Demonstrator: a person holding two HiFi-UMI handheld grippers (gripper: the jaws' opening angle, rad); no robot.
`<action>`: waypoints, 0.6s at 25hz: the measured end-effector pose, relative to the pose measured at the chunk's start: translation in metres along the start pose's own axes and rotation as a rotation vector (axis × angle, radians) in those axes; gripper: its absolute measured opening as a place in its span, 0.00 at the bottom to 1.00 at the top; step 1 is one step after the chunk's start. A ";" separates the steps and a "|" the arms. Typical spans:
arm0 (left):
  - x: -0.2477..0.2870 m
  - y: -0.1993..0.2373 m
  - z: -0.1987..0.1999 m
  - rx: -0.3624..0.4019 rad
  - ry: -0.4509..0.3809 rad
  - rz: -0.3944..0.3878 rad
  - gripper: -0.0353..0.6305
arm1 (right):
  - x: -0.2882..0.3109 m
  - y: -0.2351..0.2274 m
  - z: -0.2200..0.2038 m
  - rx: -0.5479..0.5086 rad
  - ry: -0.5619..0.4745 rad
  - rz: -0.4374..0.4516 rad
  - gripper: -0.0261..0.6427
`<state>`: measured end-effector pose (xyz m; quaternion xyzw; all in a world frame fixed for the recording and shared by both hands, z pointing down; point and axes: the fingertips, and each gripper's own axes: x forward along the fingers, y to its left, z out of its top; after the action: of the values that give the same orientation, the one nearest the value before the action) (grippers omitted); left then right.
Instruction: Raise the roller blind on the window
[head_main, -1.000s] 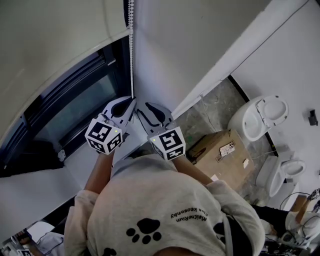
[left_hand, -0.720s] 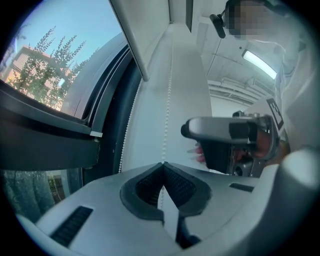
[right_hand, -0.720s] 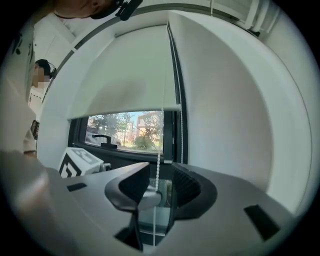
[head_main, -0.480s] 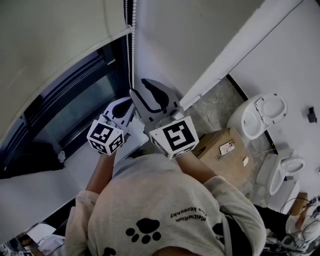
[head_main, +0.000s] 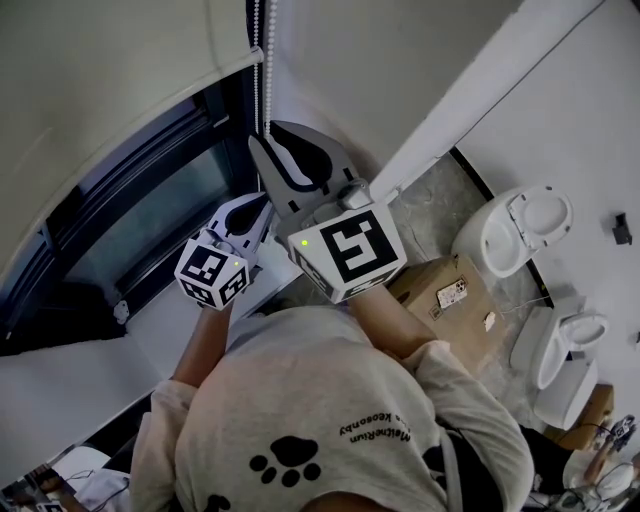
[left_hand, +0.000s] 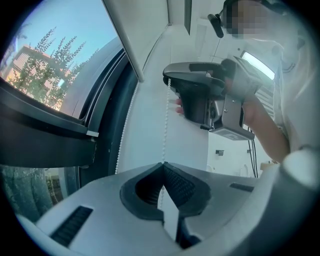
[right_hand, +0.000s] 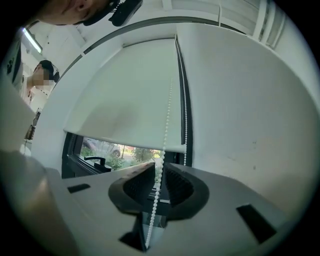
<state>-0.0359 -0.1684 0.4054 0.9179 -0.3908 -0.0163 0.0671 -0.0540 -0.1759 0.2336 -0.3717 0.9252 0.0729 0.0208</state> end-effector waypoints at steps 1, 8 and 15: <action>0.000 0.000 0.000 0.000 -0.001 0.000 0.06 | 0.001 0.000 0.001 0.003 0.000 0.000 0.13; -0.001 -0.001 0.000 0.008 -0.007 0.010 0.06 | -0.002 -0.002 0.003 0.005 0.001 -0.003 0.06; 0.001 0.001 -0.019 0.031 0.027 0.029 0.06 | -0.001 -0.003 -0.018 0.028 0.026 -0.013 0.06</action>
<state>-0.0341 -0.1673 0.4239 0.9132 -0.4034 0.0033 0.0585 -0.0509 -0.1797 0.2509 -0.3784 0.9239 0.0550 0.0143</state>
